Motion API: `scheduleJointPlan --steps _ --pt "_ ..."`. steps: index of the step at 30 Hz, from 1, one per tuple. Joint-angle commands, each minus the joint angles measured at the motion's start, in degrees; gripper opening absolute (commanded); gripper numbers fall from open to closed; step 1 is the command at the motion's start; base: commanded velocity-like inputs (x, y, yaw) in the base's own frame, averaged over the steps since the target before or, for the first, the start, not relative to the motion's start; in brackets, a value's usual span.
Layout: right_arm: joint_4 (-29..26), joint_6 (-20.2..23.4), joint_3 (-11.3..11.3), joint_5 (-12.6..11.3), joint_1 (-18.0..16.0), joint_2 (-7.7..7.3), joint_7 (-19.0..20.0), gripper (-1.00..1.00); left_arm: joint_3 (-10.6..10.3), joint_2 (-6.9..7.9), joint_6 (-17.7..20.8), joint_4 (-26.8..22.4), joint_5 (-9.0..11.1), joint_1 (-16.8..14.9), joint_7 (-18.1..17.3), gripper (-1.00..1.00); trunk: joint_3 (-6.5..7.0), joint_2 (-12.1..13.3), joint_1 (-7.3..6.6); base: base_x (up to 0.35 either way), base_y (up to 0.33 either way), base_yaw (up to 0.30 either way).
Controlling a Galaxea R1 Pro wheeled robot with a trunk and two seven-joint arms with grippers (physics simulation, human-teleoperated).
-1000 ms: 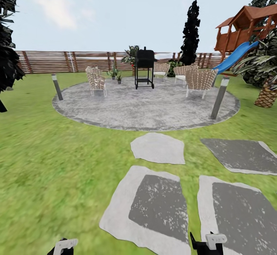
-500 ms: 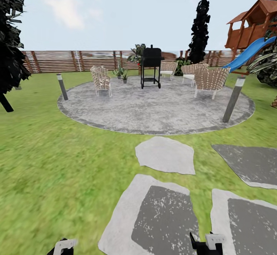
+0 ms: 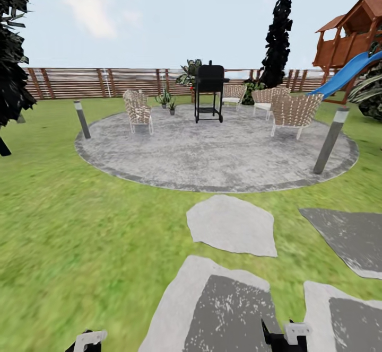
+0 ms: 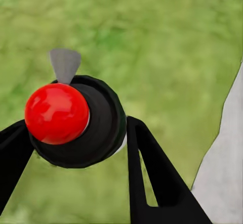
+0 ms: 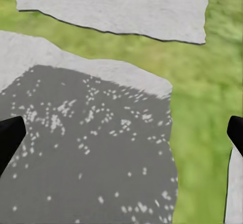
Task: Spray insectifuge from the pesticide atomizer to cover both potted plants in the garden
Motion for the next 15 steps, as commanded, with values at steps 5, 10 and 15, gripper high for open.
scheduleJointPlan --steps 5,10,15 --pt "0.0 -0.2 -0.5 0.4 0.0 0.01 0.3 1.0 0.1 0.0 -0.2 0.1 0.1 0.0 0.0 -1.0 -0.05 0.0 0.02 0.338 0.0 0.0" --pt "0.0 -0.2 -0.5 0.4 0.0 0.01 0.3 1.0 0.1 0.0 -0.2 0.0 0.1 0.0 0.0 -1.0 -0.05 0.0 0.02 0.338 -0.044 0.0" --pt "0.0 -0.2 -0.5 0.4 0.0 0.01 0.3 1.0 0.0 0.0 -0.2 0.1 0.1 0.0 0.0 -1.0 -0.05 0.0 0.02 0.338 -0.074 0.0"
